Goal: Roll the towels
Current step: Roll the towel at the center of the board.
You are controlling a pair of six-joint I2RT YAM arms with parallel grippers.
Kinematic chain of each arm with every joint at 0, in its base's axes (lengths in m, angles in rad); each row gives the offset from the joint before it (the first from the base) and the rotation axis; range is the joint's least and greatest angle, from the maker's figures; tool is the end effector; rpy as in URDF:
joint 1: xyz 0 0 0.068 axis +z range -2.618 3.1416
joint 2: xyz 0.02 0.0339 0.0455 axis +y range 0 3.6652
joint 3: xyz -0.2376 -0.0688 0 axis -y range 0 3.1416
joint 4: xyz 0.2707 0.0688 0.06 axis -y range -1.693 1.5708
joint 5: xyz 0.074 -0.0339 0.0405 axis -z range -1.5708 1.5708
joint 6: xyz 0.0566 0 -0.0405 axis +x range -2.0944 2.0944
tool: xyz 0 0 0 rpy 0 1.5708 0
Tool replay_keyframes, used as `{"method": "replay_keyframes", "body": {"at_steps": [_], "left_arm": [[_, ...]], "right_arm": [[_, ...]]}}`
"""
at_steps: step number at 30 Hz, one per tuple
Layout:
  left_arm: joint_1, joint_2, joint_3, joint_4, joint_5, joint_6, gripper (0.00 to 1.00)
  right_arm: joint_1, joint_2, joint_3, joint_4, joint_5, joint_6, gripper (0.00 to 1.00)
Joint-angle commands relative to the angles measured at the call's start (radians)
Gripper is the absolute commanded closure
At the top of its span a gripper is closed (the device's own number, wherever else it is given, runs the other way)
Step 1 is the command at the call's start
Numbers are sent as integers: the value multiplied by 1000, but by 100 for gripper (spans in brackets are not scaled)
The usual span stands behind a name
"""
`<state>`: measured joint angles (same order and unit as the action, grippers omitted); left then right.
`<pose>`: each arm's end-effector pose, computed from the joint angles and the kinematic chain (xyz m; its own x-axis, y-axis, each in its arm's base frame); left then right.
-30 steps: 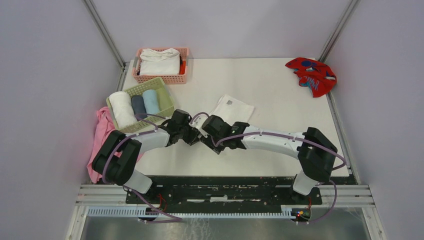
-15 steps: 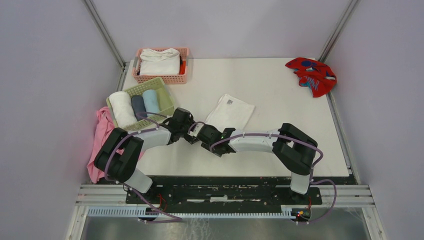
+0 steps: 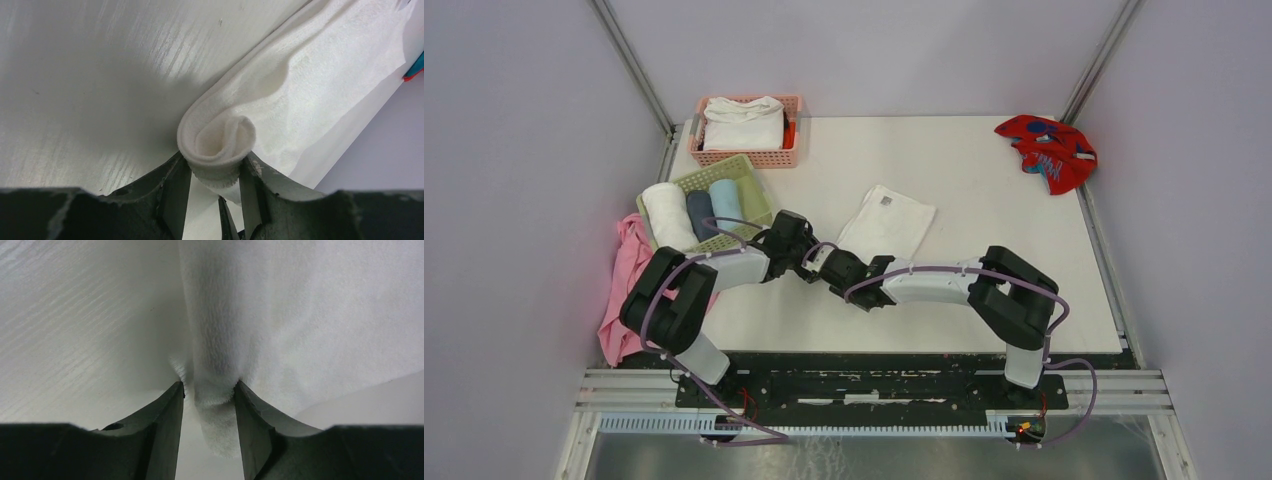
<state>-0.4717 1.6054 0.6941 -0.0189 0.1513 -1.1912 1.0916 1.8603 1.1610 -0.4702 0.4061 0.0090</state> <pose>0.2804 -0.1526 0.0696 -0.7564 -0.6449 -0.1092 -0.4672 0.6495 -0.5999 0.1964 0.3294 0.0969 -0.4311 -0.8118 -0.3939 -0.7402 0.5678 -0.3601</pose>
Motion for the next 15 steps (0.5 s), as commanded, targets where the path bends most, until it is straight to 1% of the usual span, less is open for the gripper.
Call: {"method": "replay_keyframes", "body": {"at_steps": [1, 4, 8, 15], "left_arm": [[12, 89, -48, -177, -127, 121, 53], [15, 99, -48, -179, -127, 132, 56], [20, 109, -40, -188, -122, 148, 58], [23, 108, -31, -197, -118, 160, 58]], "right_arm": [[-7, -45, 1, -51, 31, -4, 51], [-6, -76, 1, -52, 32, -8, 51], [-7, -84, 2, -59, 56, -16, 51], [-16, -16, -1, -58, 12, -13, 51]]}}
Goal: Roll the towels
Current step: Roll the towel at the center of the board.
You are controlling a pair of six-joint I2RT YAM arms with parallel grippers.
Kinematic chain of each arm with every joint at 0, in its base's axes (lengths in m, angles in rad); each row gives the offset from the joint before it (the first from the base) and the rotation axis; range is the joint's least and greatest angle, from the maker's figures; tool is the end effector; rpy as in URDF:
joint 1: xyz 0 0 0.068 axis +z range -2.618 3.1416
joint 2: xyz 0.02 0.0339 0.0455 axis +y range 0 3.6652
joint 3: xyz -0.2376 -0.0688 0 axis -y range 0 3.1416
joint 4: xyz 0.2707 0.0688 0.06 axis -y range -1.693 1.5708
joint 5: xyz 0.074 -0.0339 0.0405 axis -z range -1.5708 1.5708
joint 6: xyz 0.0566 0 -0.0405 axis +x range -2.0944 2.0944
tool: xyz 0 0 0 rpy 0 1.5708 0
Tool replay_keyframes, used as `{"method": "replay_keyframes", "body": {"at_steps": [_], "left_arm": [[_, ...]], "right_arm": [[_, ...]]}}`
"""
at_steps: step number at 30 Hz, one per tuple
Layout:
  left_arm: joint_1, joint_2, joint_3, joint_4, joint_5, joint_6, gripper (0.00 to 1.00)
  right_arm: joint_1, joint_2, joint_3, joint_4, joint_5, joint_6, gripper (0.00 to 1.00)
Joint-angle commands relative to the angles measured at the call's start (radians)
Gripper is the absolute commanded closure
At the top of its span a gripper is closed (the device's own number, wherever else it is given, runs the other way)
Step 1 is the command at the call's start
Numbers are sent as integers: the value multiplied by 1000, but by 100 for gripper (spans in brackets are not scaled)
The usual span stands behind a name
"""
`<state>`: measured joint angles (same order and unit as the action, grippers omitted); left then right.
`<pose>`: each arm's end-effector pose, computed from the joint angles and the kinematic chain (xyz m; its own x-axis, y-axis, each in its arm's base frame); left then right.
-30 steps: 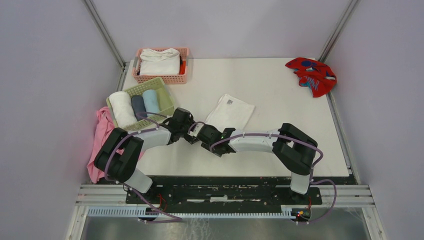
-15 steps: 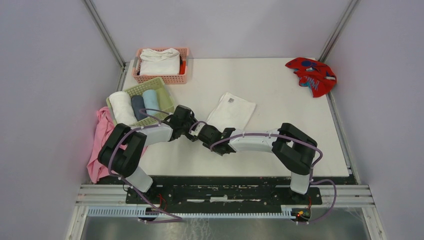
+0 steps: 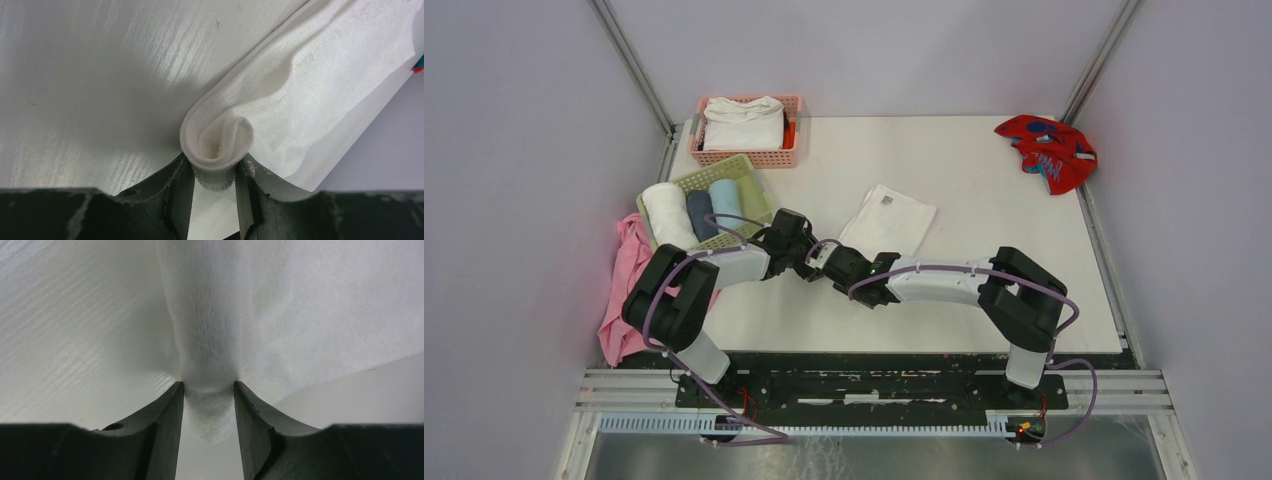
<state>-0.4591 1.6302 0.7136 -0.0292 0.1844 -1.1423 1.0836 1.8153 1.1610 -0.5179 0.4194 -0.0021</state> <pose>0.2843 -0.1521 0.0672 -0.7858 -0.6090 -0.1079 -0.4403 0.6733 -0.5940 0.1971 0.3229 0.1111 -0.4299 -0.8156 -0.3873 -0.7340 0.5655 -0.3761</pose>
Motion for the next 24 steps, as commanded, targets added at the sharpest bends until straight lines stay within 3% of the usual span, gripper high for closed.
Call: {"method": "replay_keyframes", "body": {"at_steps": [1, 7, 14, 17, 20, 24], "left_arm": [[10, 83, -51, -189, -151, 114, 58], [38, 66, -69, -200, -151, 131, 57], [98, -55, -130, -260, -136, 161, 55], [119, -180, -155, -301, -139, 163, 44], [132, -303, -161, -341, -162, 158, 32], [137, -441, -152, -377, -170, 159, 21]], "right_arm": [[-10, 47, 1, -14, -9, -1, 51], [-26, 127, 21, -44, -96, 4, 54], [-27, 113, 76, -88, -373, 12, 73], [-39, 81, 96, -91, -567, 20, 89], [-81, 65, 101, -81, -740, 34, 98], [-181, 61, 89, -32, -1013, 75, 100]]}}
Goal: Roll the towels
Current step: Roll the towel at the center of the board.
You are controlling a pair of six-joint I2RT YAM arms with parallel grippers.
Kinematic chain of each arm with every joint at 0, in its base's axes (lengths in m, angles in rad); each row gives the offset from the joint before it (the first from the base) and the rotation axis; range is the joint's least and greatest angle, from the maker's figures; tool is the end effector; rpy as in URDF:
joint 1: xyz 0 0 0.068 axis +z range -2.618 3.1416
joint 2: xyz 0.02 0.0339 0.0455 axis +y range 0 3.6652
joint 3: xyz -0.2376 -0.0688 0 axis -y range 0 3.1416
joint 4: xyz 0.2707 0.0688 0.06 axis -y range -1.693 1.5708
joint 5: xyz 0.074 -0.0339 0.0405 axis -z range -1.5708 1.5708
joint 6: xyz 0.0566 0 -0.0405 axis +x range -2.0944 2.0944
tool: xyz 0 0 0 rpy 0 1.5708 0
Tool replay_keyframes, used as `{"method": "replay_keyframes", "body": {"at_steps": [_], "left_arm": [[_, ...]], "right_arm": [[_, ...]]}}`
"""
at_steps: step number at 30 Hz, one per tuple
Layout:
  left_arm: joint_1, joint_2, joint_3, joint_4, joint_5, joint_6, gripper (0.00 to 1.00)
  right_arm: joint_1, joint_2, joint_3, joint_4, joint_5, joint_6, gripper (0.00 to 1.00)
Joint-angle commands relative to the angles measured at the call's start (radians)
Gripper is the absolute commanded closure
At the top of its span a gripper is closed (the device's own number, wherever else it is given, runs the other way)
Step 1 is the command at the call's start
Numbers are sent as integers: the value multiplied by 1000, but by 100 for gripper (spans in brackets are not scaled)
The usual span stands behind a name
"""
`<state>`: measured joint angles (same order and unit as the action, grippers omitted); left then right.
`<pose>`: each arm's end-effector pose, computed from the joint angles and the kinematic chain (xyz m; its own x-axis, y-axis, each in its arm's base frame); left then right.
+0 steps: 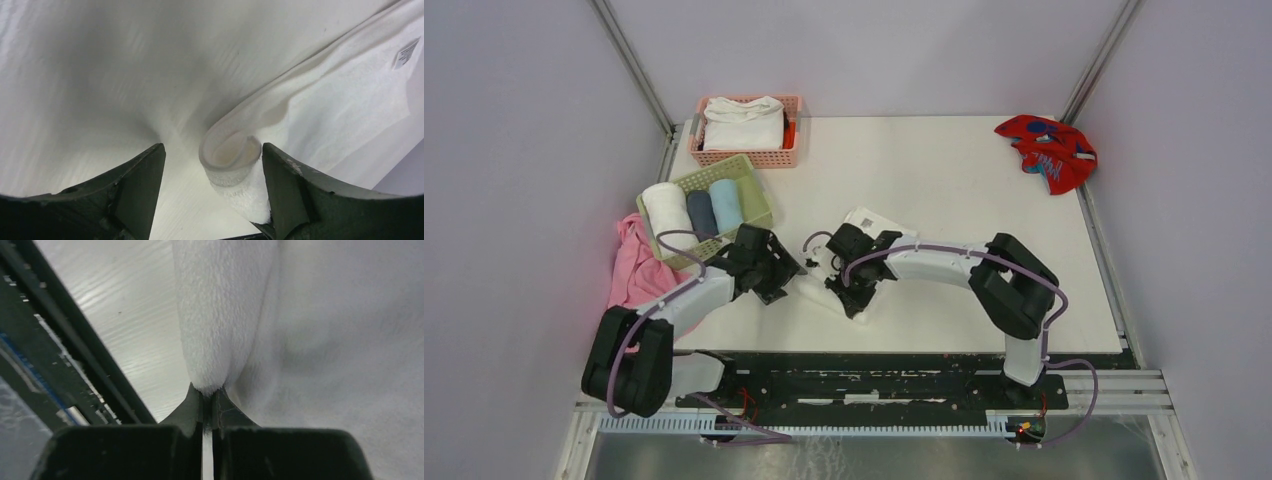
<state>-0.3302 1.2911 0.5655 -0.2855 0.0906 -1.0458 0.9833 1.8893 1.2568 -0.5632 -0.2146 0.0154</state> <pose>0.2499 -0.0911 0.0966 -0.7205 -0.6640 -0.1998 -0.5091 0.7021 -0.4979 0.2092 0.3359 0.1072 -0.5289 -0.7670 -0.3633 -0.8484 0.4885 0.2038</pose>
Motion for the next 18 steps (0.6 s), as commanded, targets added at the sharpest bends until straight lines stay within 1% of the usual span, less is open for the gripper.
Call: {"method": "replay_keyframes", "body": {"at_steps": [1, 3, 5, 7, 11, 12, 15, 18], "left_arm": [[8, -126, -4, -124, -67, 64, 20], [8, -172, -6, -130, -49, 66, 18], [8, -216, -19, -119, -22, 62, 17], [8, -249, -45, -83, 22, 50, 17], [8, -274, -103, 26, 106, 3, 16], [7, -232, -132, 156, 179, -50, 16], [4, -183, -128, 244, 226, -72, 16], [-6, -139, -131, 324, 236, -94, 16]], "right_arm": [[-113, -10, -15, 39, -447, 79, 100], [-179, -5, -46, 110, -575, 133, 100], [-239, 13, -79, 175, -666, 193, 100], [-283, 47, -97, 203, -732, 225, 100], [-339, 130, -119, 221, -801, 270, 100], [-367, 215, -127, 248, -849, 311, 99], [-376, 260, -120, 248, -855, 331, 99], [-387, 280, -116, 245, -850, 338, 99]]}}
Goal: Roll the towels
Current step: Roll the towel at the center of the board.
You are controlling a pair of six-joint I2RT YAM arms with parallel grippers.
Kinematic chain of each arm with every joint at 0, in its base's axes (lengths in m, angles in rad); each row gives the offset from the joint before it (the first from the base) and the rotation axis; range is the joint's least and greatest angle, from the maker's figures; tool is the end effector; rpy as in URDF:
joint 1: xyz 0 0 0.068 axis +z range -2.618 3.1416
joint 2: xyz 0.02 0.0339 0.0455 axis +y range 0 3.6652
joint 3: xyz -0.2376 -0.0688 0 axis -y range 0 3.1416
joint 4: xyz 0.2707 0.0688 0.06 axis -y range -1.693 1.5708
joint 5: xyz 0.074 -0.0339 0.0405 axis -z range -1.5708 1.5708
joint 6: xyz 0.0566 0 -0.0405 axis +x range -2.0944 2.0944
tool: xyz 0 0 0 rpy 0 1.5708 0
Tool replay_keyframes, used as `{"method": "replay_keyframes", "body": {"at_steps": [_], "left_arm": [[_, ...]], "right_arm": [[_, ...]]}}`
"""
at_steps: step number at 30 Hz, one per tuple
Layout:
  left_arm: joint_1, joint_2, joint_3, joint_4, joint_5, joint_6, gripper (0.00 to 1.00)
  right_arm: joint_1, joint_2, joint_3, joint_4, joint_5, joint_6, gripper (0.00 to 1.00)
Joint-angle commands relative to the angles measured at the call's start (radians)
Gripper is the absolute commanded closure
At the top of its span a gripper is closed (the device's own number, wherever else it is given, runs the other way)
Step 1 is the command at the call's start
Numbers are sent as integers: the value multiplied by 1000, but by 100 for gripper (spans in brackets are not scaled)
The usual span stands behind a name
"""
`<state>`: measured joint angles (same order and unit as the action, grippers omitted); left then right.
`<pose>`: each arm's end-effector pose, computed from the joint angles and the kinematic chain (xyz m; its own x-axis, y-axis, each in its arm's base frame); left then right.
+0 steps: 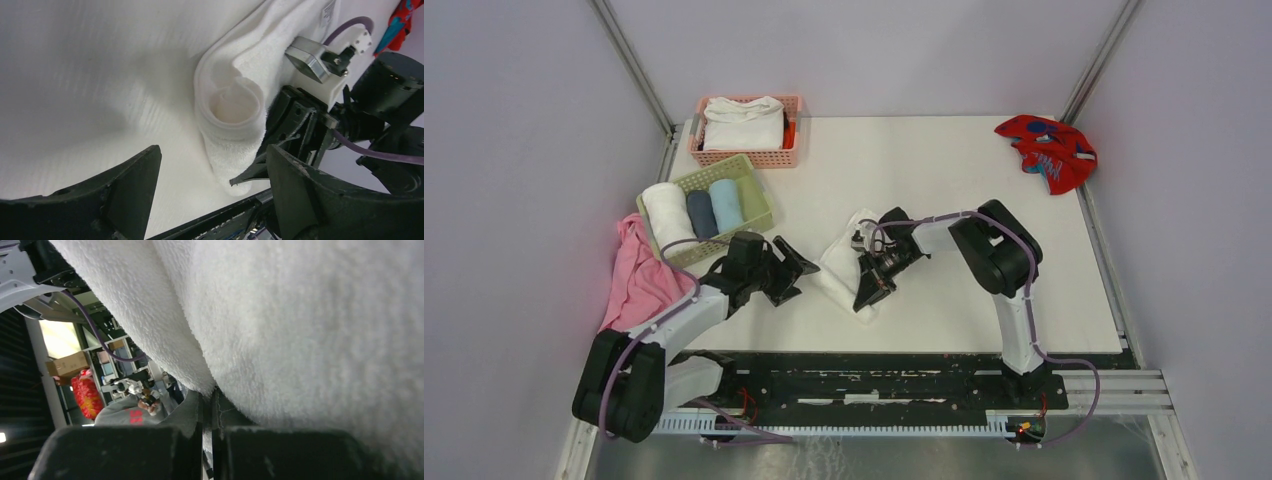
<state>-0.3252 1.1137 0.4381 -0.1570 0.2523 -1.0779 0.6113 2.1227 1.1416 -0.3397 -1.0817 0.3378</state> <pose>0.2329 -0.0934 0.1090 -0.7445 -0.6493 -0.1558 -0.3958 0.6170 -0.6802 0.2742 0.2532 0.0267 -0.8972 -0.4387 0.0500 -0.1602 0.4290 0.8890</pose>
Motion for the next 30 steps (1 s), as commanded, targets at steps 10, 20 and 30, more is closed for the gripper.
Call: {"method": "replay_keyframes", "body": {"at_steps": [10, 20, 30], "left_arm": [[-79, 256, 12, 250, 2, -99, 28], [-81, 428, 71, 70, -93, -50, 43], [-83, 477, 119, 0, -106, 1, 51]], "right_arm": [[-24, 52, 9, 6, 46, 27, 97], [-21, -113, -40, -8, 240, -18, 76], [113, -515, -100, -57, 815, -140, 48]]}}
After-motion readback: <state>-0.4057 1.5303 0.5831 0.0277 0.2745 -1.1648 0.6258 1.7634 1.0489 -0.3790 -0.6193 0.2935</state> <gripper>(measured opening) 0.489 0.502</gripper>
